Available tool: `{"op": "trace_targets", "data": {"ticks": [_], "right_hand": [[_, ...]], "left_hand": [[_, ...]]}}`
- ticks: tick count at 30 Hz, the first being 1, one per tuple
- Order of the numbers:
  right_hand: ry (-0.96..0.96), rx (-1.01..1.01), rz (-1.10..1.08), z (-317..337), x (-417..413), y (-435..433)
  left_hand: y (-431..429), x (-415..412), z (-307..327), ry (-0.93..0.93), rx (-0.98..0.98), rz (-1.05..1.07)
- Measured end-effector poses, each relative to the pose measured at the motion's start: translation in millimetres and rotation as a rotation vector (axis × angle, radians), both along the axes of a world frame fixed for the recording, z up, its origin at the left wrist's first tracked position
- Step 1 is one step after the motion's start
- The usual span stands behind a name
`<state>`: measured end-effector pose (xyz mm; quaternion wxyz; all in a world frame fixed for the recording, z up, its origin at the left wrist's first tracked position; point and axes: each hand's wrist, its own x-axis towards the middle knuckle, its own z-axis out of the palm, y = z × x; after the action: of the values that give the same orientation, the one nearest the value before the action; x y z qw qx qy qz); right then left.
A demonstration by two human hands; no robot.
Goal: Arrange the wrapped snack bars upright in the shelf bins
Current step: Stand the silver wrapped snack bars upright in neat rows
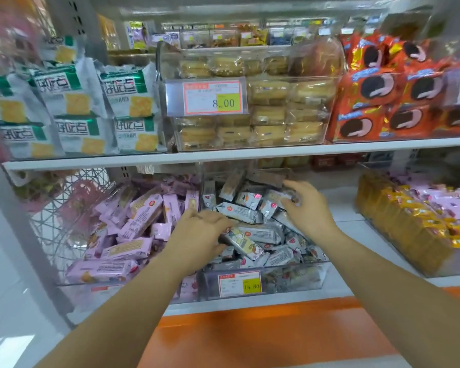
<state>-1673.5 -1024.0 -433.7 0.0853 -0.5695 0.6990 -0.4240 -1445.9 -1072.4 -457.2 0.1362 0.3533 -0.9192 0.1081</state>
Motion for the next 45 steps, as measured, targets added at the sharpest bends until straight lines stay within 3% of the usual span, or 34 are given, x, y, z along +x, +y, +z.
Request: {"op": "trace_targets", "data": {"ticks": [4, 8, 10, 13, 16, 18, 24, 32, 37, 40, 42, 45], "right_hand": [[0.046, 0.005, 0.036, 0.7, -5.8, 24.0], [0.046, 0.000, 0.061, 10.3, -2.2, 35.3], [0.034, -0.027, 0.079, 12.9, 1.4, 38.4], [0.016, -0.075, 0.128, 12.9, 10.1, 41.5], [0.058, -0.066, 0.147, 8.9, 19.2, 39.9], [0.113, -0.076, 0.156, 6.8, 21.7, 35.3], [0.331, -0.012, 0.185, -3.4, 11.0, 2.8], [0.514, 0.032, 0.311, 1.9, 7.1, -28.9], [0.507, -0.045, 0.277, 1.6, 7.8, -11.3], [0.419, -0.146, 0.235, -7.9, 5.3, 8.7], [0.448, -0.147, 0.237, -14.2, 3.7, 22.7], [0.591, 0.038, 0.294, -18.3, 3.4, 46.6]], "left_hand": [[-3.8, -10.1, 4.7, -0.118, -0.003, 0.071], [3.6, -4.2, 13.2, -0.106, -0.019, 0.057], [11.7, 7.3, 17.3, 0.040, -0.015, 0.066], [20.3, 24.2, 23.9, 0.413, 0.011, 0.156], [17.2, 19.7, 31.5, 0.675, 0.141, 0.317], [5.1, 7.0, 34.5, 0.632, 0.112, 0.394], [-39.1, -33.7, 42.1, 0.209, 0.002, 0.618], [-50.1, -40.9, 41.3, 0.033, 0.070, 0.582], [-38.0, -27.0, 44.5, 0.036, 0.044, 0.498], [-23.4, -16.6, 32.8, 0.113, 0.060, 0.325], [-9.6, -9.9, 23.0, 0.212, 0.171, 0.147], [18.4, -9.7, 11.8, 0.244, 0.403, -0.003]]}}
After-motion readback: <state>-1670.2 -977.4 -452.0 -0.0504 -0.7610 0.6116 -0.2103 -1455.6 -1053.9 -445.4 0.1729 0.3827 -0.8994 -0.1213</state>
